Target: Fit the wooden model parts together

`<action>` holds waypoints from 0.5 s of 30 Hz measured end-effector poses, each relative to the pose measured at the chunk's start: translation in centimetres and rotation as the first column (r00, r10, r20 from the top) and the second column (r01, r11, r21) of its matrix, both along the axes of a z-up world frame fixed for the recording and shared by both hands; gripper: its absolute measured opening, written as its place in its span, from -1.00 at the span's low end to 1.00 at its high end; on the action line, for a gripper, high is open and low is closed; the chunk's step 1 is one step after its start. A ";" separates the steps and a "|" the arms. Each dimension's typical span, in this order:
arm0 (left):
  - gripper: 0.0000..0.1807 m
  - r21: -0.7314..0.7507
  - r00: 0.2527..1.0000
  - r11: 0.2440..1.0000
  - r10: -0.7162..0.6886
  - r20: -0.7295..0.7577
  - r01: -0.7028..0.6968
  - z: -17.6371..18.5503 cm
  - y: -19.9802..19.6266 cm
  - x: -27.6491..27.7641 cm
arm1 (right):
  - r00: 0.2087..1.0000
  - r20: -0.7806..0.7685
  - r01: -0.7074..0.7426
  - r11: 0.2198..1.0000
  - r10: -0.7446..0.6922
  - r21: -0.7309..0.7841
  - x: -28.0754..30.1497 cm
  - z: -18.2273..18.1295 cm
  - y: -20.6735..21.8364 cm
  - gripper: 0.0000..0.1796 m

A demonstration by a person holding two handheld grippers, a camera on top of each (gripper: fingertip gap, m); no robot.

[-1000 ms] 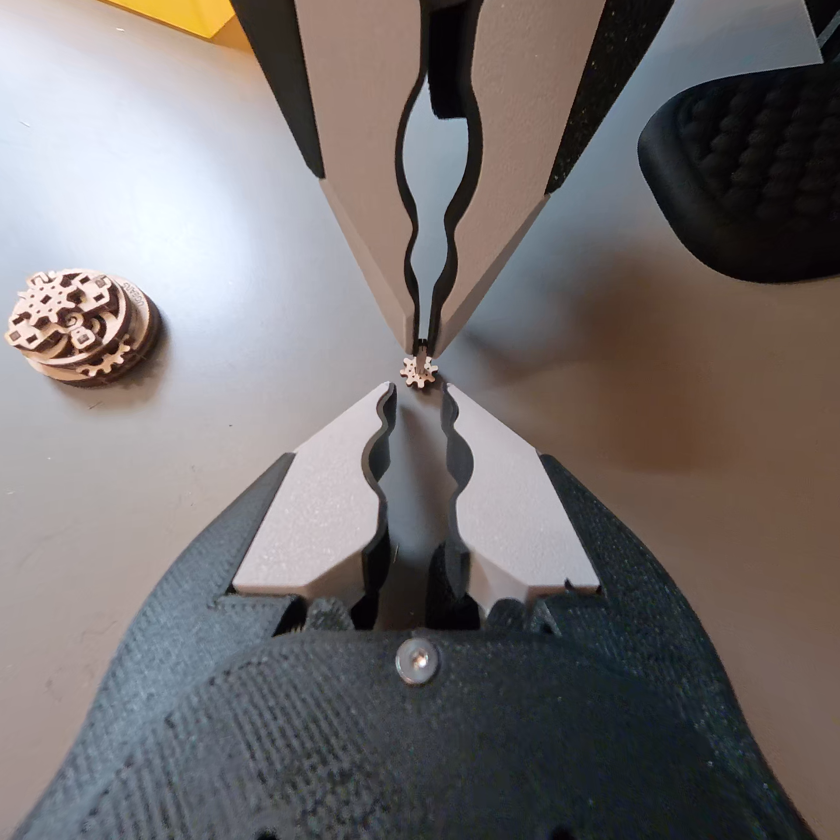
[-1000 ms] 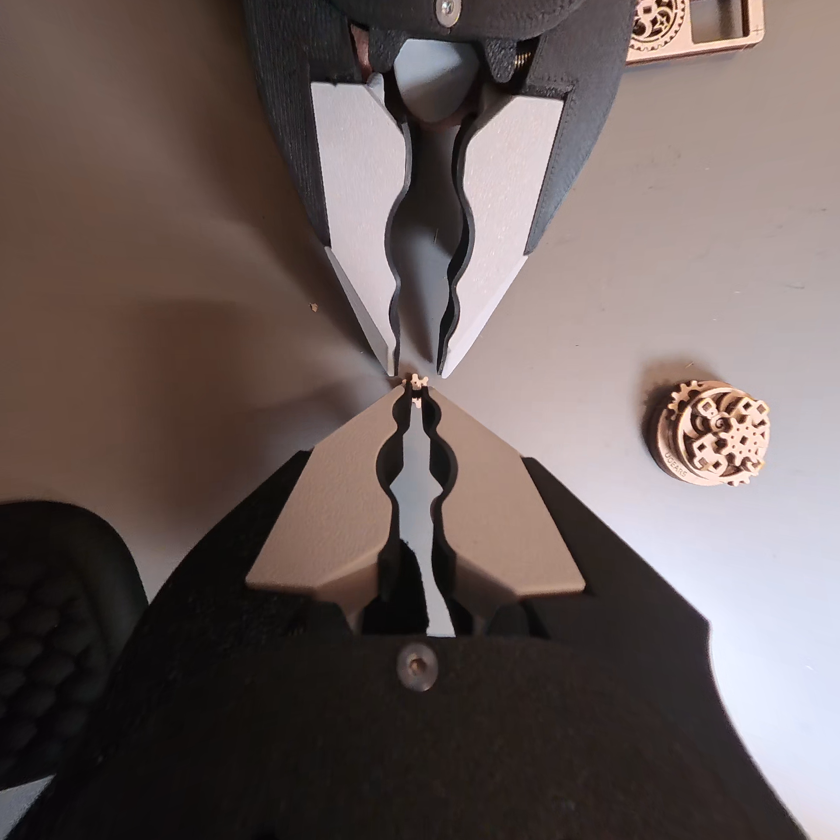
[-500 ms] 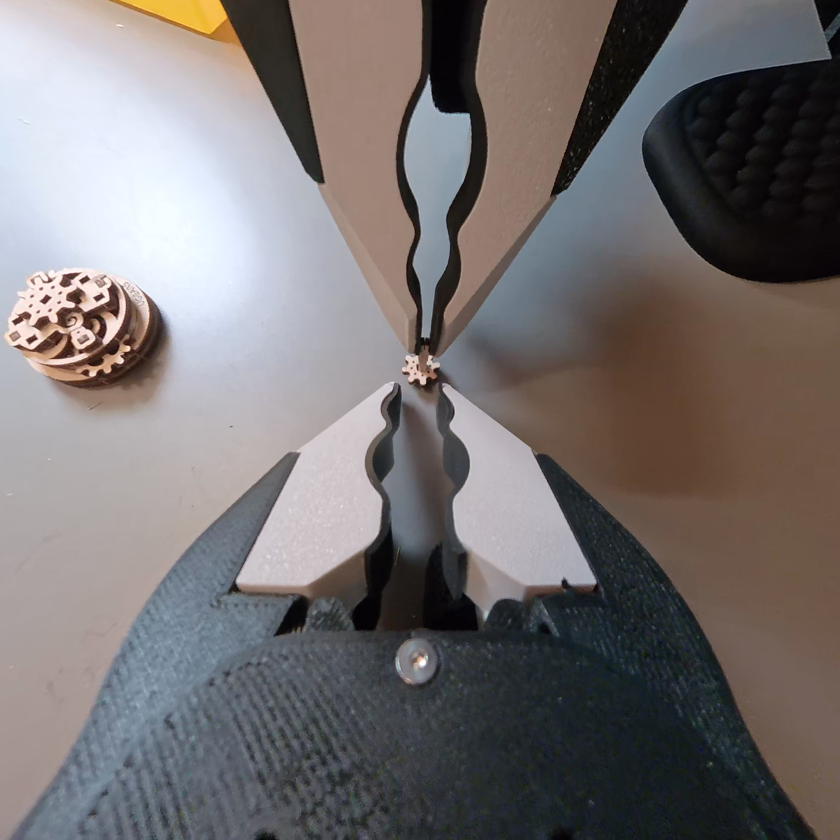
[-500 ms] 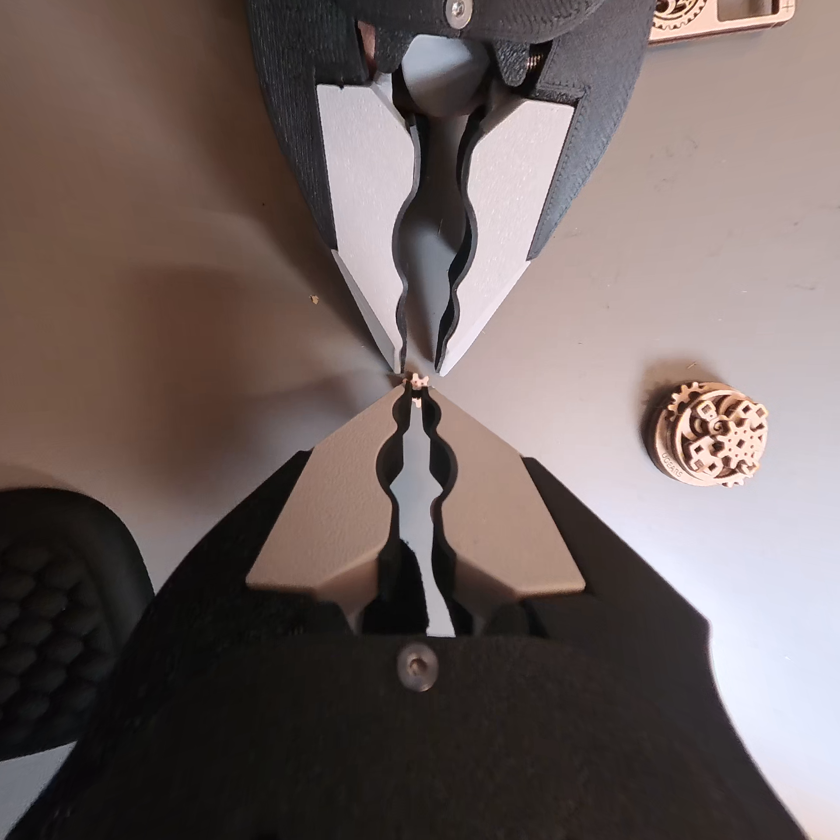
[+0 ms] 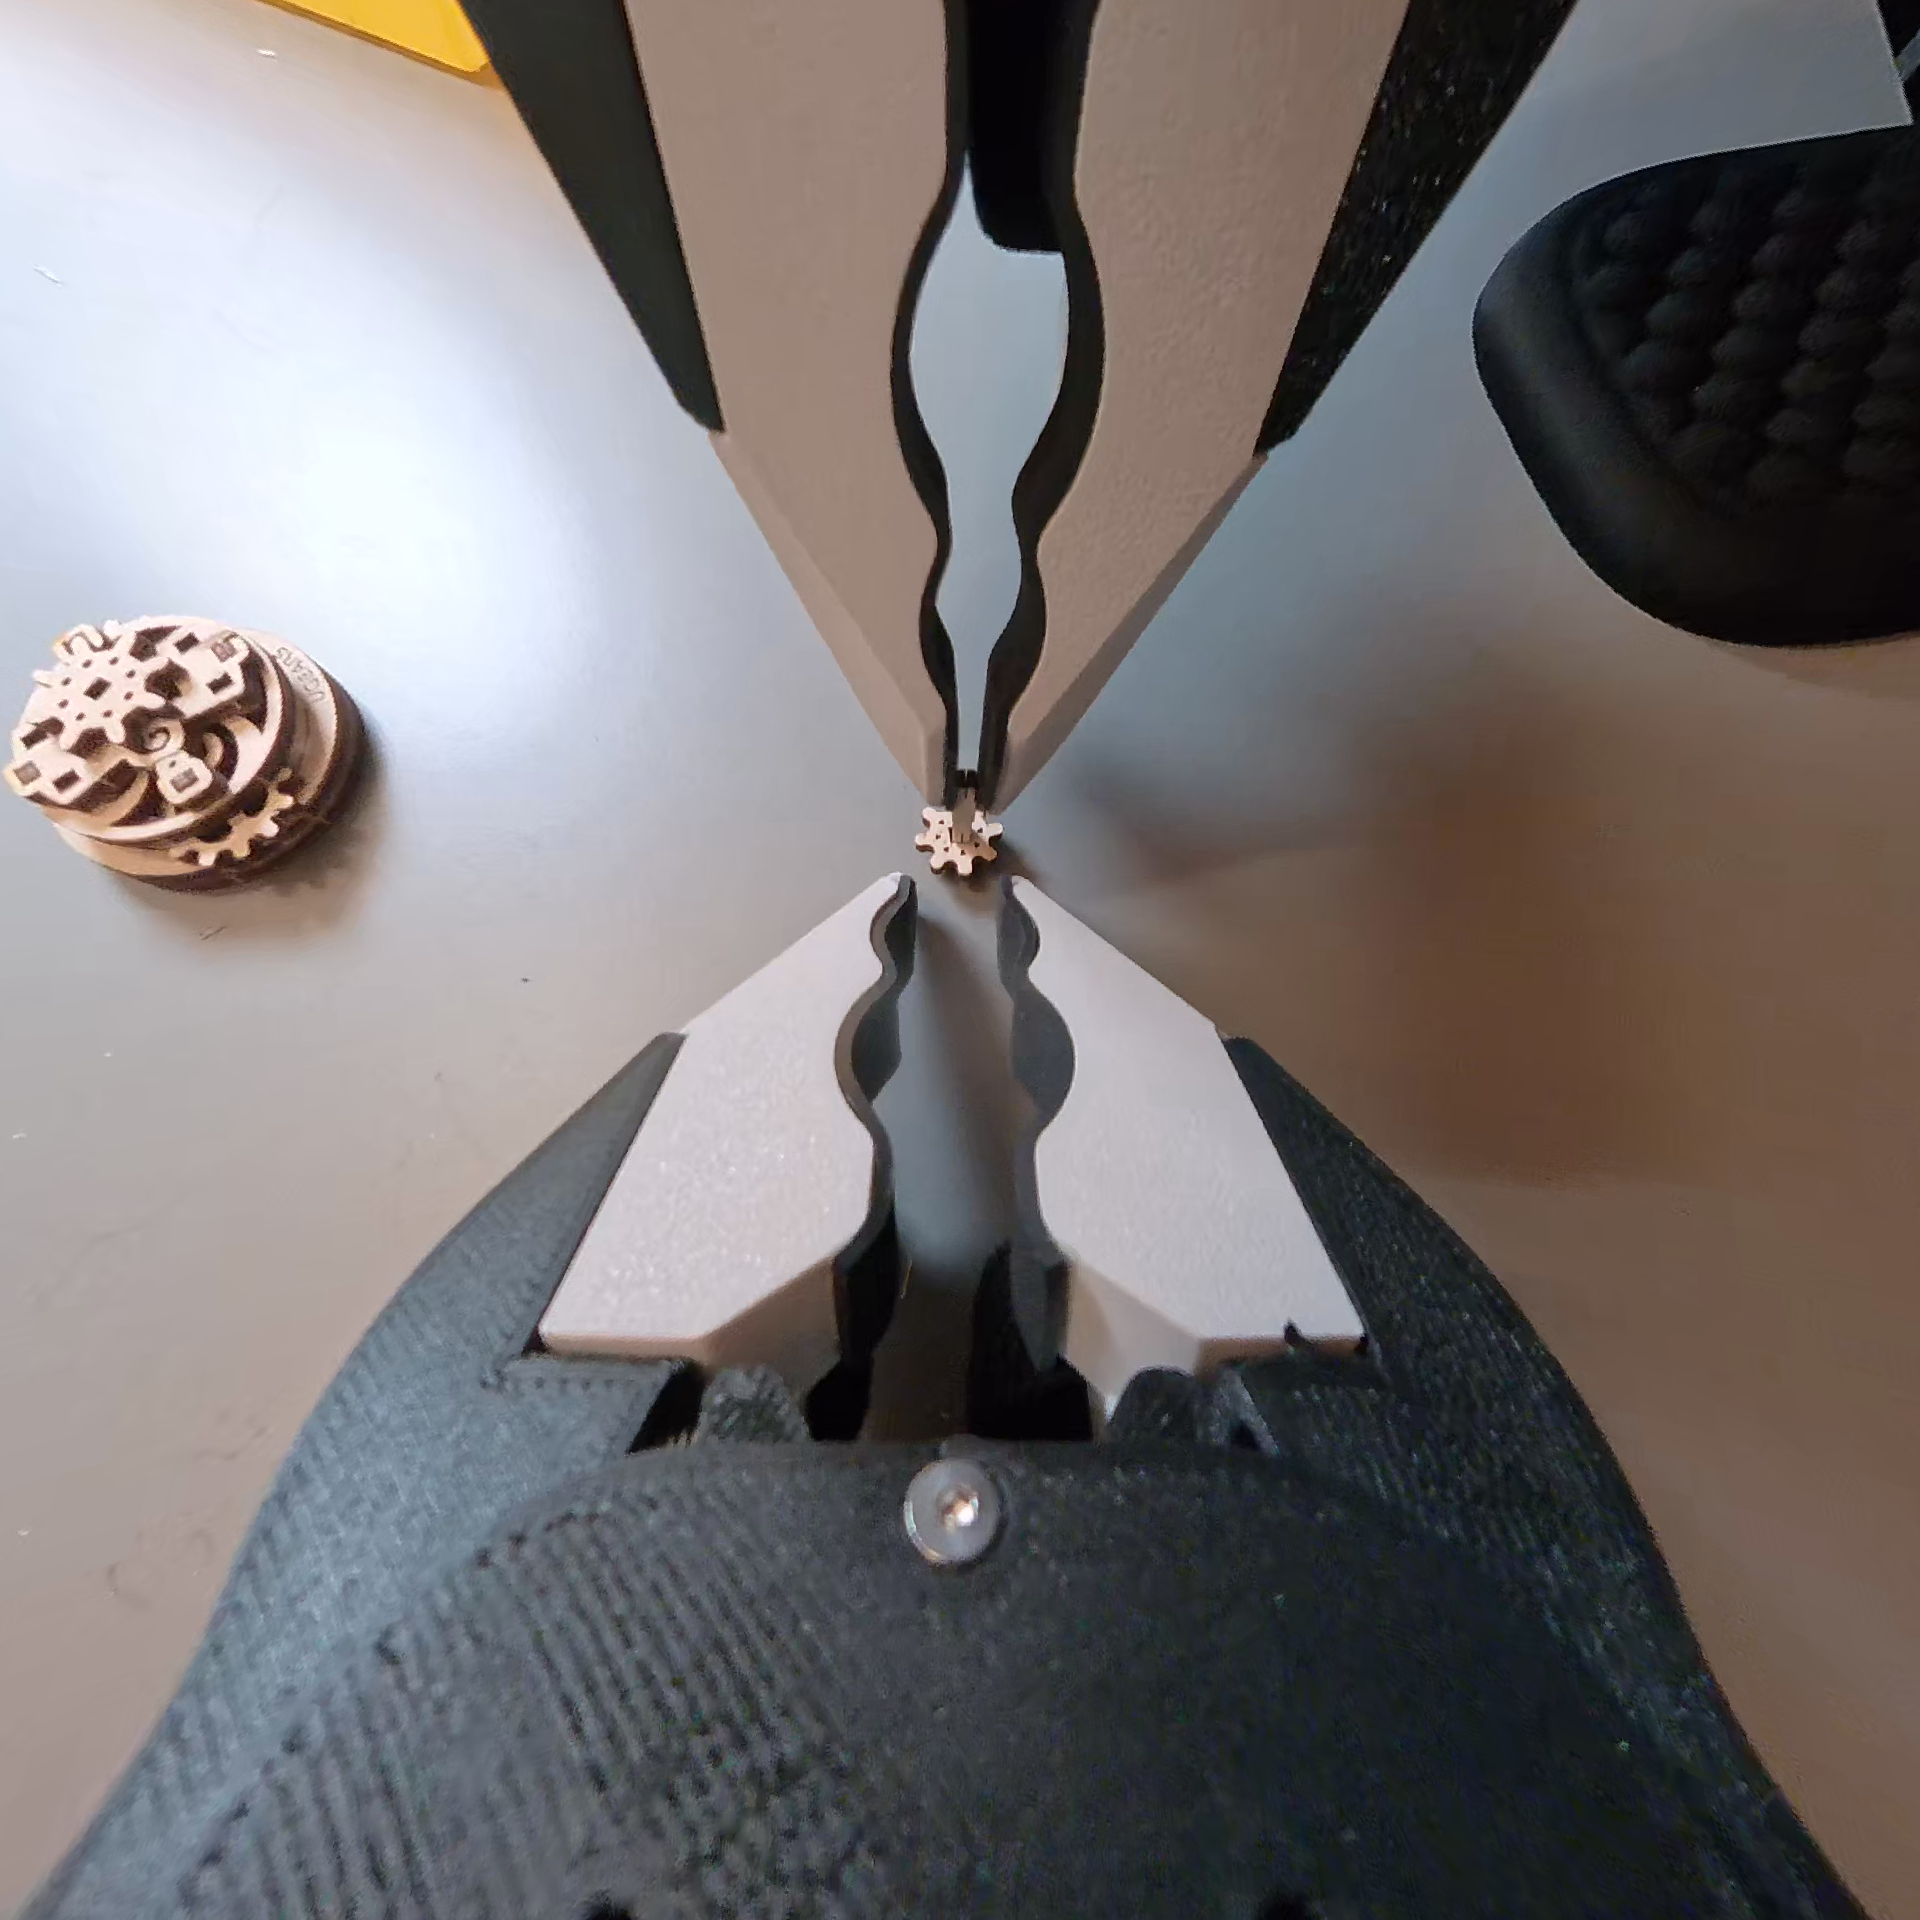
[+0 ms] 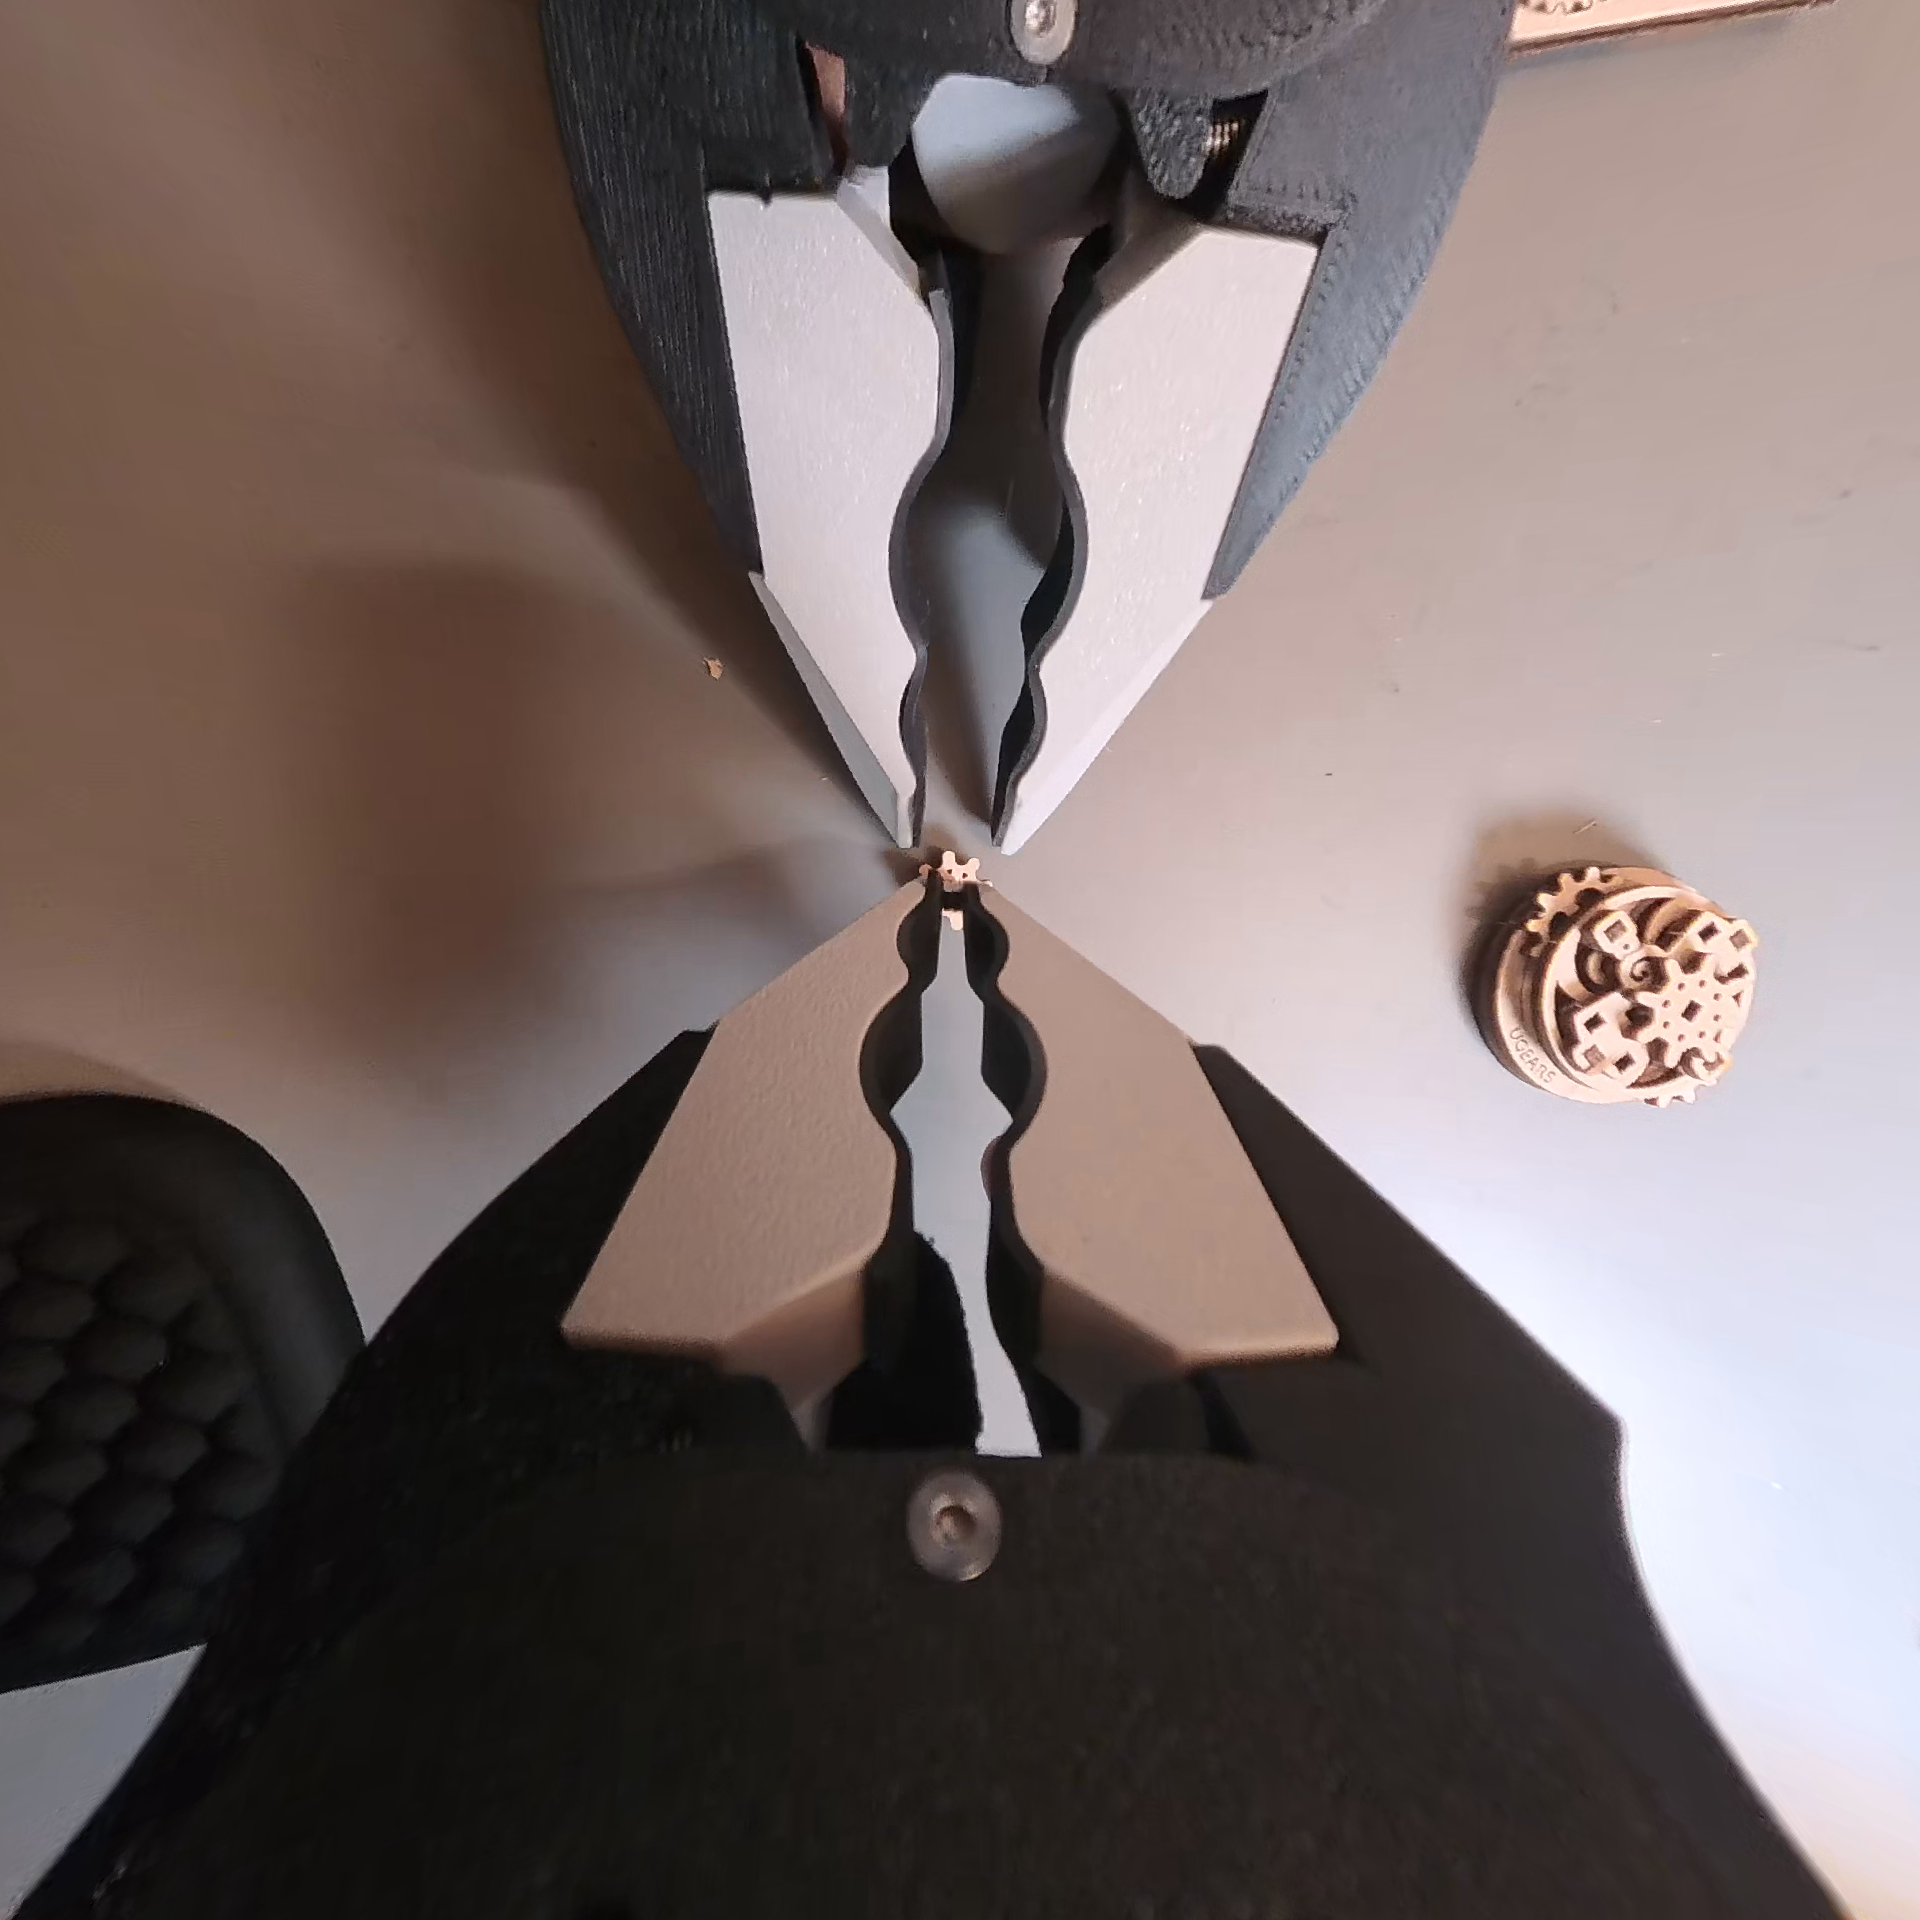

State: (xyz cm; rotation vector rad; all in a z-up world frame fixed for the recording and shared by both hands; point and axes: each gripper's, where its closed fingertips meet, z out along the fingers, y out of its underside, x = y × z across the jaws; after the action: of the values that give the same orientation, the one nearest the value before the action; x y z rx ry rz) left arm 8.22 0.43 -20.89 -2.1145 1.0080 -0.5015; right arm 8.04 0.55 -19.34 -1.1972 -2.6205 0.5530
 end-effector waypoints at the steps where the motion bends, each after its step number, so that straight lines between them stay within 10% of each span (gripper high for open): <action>1: -0.85 -0.002 1.000 1.000 0.000 0.000 0.000 0.0 0.0 0.0 | 1.000 0.004 -0.005 1.000 0.005 0.006 0.0 0.0 0.0 -0.98; 15: -0.83 -0.007 1.000 1.000 -0.002 -0.008 0.002 -0.2 0.3 0.3 | 0.998 0.056 -0.006 0.999 0.003 0.049 0.3 -0.3 0.5 -0.99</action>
State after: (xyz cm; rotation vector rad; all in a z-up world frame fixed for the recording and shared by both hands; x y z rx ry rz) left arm 8.49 0.72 -21.06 -2.1231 1.0145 -0.4988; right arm 8.37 1.08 -19.63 -1.2091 -2.6679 0.4595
